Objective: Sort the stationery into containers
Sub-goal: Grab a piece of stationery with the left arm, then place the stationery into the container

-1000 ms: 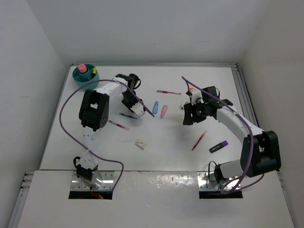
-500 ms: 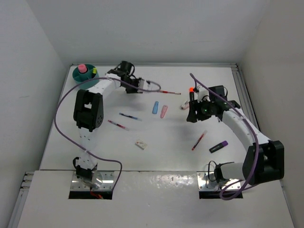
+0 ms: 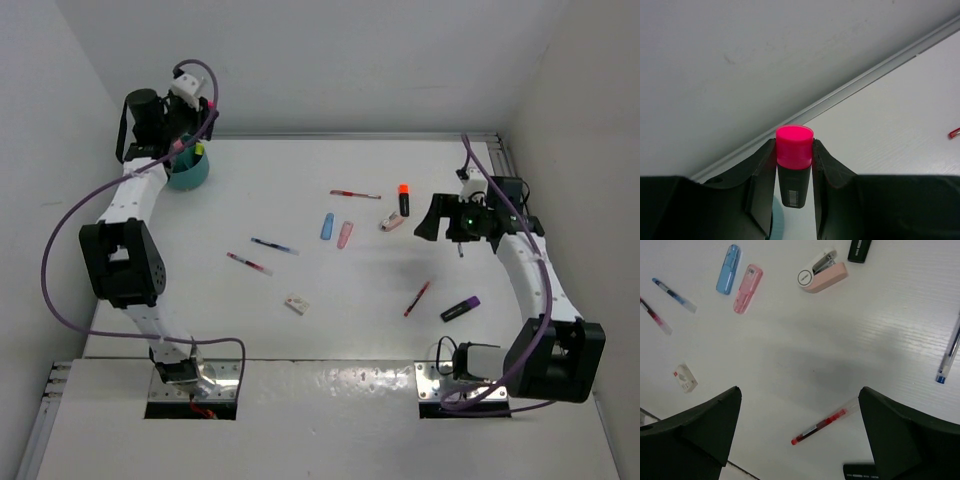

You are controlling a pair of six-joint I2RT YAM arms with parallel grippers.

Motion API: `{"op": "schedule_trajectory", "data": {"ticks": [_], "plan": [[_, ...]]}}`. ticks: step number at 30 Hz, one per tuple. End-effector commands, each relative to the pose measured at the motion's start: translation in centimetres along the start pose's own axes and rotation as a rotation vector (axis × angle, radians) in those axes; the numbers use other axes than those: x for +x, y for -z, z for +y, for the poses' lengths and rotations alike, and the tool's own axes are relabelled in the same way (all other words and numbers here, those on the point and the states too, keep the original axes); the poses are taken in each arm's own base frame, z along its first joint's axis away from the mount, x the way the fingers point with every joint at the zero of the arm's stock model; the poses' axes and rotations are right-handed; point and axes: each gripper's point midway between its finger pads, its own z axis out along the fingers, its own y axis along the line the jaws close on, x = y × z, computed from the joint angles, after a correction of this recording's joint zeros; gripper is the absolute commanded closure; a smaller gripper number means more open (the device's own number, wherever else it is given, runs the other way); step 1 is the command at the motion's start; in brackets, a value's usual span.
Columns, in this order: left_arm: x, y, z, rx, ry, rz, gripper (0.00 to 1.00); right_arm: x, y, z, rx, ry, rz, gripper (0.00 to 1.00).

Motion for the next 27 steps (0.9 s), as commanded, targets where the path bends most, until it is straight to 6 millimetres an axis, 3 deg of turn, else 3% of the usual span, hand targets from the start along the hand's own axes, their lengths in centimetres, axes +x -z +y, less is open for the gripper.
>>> {"op": "schedule_trajectory", "data": {"ticks": [1, 3, 4, 5, 6, 7, 8, 10, 27], "plan": [[1.2, -0.4, 1.0, -0.013, 0.126, -0.046, 1.0, -1.8, 0.5, -0.1, -0.011, -0.007, -0.031, 0.01], [2.8, -0.6, 2.8, -0.022, 0.145, -0.053, 1.0, -2.1, 0.5, -0.7, 0.012, -0.013, -0.037, 0.01], [2.2, -0.8, 3.3, -0.018, 0.136, -0.072, 1.0, -2.1, 0.3, -0.9, 0.016, -0.017, -0.03, 0.01], [3.5, -1.4, 3.8, -0.021, 0.15, -0.06, 1.0, -2.4, 0.3, -1.0, 0.02, -0.015, -0.034, 0.01], [3.1, -1.6, 4.9, -0.033, 0.144, -0.073, 1.0, -2.5, 0.2, -1.1, 0.024, -0.017, -0.033, 0.01], [3.2, -1.9, 5.3, -0.027, 0.148, -0.077, 1.0, -2.4, -0.1, -1.2, 0.023, -0.022, -0.024, 0.01], [4.7, -2.5, 5.7, -0.029, 0.171, -0.059, 1.0, -2.7, -0.1, -1.3, 0.026, -0.023, -0.026, 0.01], [5.0, -2.9, 6.7, -0.055, 0.176, -0.062, 1.0, -2.7, -0.4, -1.5, 0.026, -0.032, -0.016, 0.02], [9.6, -3.0, 9.9, -0.206, 0.109, 0.069, 1.0, -3.0, -1.7, -1.7, 0.019, -0.028, -0.005, 0.02]]}}
